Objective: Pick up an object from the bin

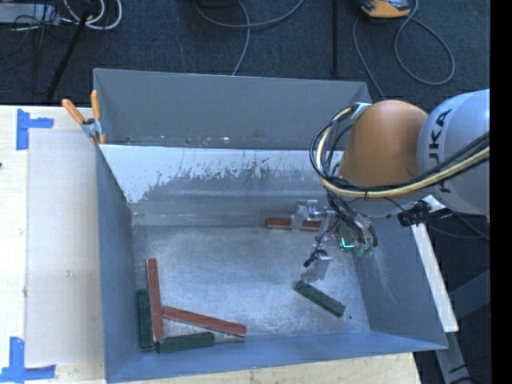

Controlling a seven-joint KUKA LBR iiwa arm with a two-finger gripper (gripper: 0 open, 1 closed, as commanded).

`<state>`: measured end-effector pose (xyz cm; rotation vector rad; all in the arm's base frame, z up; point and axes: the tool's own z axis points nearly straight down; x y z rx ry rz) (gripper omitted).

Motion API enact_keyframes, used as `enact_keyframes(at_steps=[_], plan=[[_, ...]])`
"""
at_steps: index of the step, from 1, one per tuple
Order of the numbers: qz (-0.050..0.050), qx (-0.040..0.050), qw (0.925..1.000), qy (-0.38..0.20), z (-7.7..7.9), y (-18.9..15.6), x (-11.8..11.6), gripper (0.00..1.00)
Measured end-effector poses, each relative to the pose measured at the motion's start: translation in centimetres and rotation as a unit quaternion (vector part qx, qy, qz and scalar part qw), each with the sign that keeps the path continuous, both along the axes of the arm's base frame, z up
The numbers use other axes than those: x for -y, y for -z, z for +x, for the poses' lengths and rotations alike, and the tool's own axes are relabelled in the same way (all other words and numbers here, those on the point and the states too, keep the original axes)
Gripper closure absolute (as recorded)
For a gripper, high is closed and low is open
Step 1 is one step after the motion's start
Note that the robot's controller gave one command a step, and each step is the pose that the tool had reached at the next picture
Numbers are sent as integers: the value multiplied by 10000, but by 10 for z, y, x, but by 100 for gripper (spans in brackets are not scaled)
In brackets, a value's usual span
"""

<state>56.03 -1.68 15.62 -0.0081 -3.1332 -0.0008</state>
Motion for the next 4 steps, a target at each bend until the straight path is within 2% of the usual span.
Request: enact_keyframes(at_steps=[1, 2, 3, 4], plan=[[-15, 11, 9974, 721, -54, 53, 104, 0], [9, 17, 9995, 303, -75, 88, 50, 0], [-3, 34, 9995, 306, -74, 87, 52, 100], [-18, 86, 9988, 485, -55, -13, 91, 100]])
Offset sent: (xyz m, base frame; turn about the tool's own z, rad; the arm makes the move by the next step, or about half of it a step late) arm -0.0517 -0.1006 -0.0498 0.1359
